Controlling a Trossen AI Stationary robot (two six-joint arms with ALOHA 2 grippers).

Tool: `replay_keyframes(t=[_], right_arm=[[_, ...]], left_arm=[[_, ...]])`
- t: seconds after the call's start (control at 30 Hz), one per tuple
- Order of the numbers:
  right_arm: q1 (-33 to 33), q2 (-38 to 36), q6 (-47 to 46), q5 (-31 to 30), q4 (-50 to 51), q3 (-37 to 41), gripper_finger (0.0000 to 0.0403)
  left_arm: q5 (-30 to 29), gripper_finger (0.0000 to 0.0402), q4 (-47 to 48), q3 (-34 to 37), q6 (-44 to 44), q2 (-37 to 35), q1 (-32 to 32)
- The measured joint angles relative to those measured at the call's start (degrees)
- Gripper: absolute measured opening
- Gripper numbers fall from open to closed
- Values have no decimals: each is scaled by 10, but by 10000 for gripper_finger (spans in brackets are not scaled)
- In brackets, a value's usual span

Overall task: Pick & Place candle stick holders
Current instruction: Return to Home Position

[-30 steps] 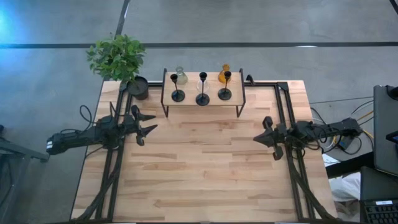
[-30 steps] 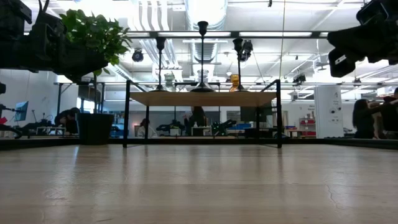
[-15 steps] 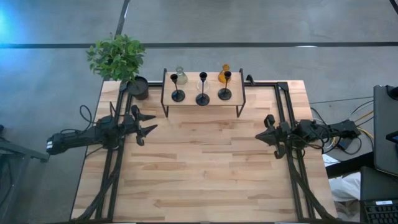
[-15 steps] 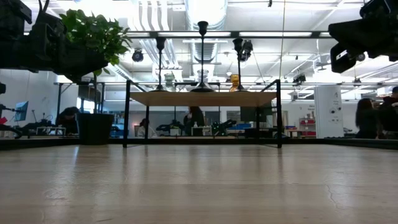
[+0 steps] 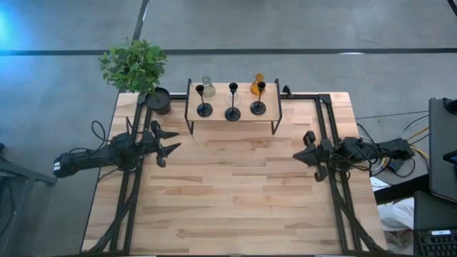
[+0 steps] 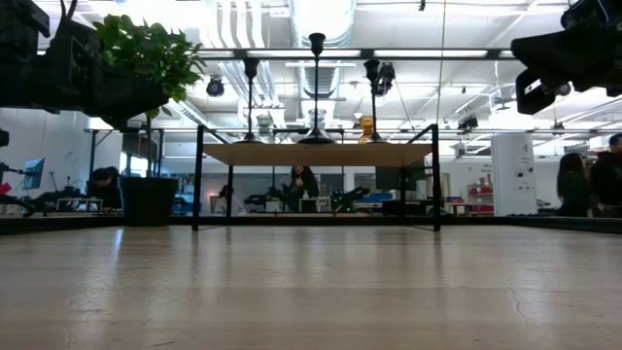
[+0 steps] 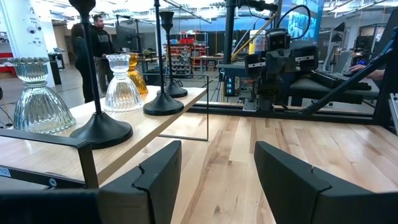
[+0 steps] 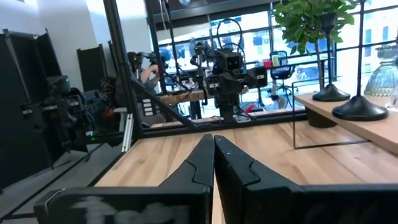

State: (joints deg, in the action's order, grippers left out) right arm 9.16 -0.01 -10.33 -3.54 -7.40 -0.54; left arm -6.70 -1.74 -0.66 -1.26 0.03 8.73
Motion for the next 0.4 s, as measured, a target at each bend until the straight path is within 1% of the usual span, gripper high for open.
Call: replay_keyframes(t=[0.27,0.4], right_arm=[[-33,0,0,0,0,0,9],[-36,0,0,0,0,0,9]], left_arm=[[0,209,0,0,0,0,0],[0,209,0,0,0,0,0]])
